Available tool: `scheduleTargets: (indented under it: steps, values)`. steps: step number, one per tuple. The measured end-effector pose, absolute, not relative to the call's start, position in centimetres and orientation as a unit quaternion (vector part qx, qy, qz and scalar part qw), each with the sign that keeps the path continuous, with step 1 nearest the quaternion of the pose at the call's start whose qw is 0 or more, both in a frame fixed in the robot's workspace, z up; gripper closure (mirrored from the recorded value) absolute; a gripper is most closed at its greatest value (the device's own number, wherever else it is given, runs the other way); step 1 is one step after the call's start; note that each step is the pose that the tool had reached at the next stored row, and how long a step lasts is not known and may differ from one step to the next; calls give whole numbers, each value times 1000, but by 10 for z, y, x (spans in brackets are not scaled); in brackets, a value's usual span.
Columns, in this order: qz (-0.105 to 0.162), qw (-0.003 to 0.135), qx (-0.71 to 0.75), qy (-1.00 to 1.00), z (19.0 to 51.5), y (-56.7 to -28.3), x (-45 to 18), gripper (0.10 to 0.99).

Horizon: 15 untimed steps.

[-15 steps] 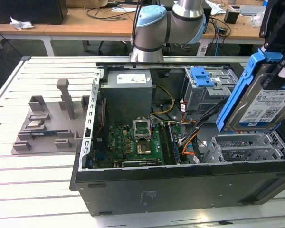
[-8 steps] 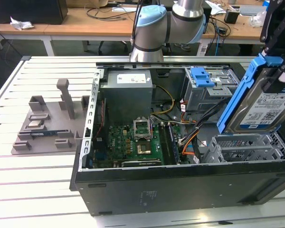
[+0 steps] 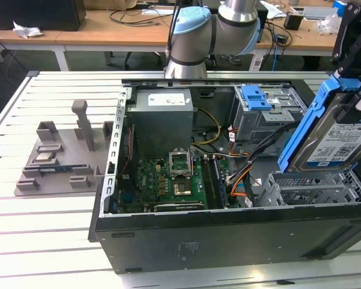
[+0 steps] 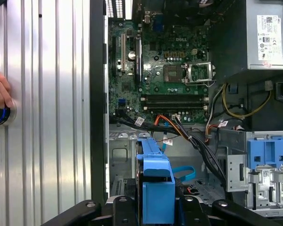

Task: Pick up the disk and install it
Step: 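Pick up the disk, then insert the disk into the insertion slot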

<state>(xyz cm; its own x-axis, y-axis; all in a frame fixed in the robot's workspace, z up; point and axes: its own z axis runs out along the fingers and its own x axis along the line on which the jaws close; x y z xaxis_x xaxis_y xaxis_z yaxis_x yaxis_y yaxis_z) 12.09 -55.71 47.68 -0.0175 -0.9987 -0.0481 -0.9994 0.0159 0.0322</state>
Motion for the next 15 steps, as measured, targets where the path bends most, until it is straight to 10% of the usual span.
scheduleTargets:
  steps: [15]
  values:
    - [28, 6, -701, 713, 475, -557, 122, 718]
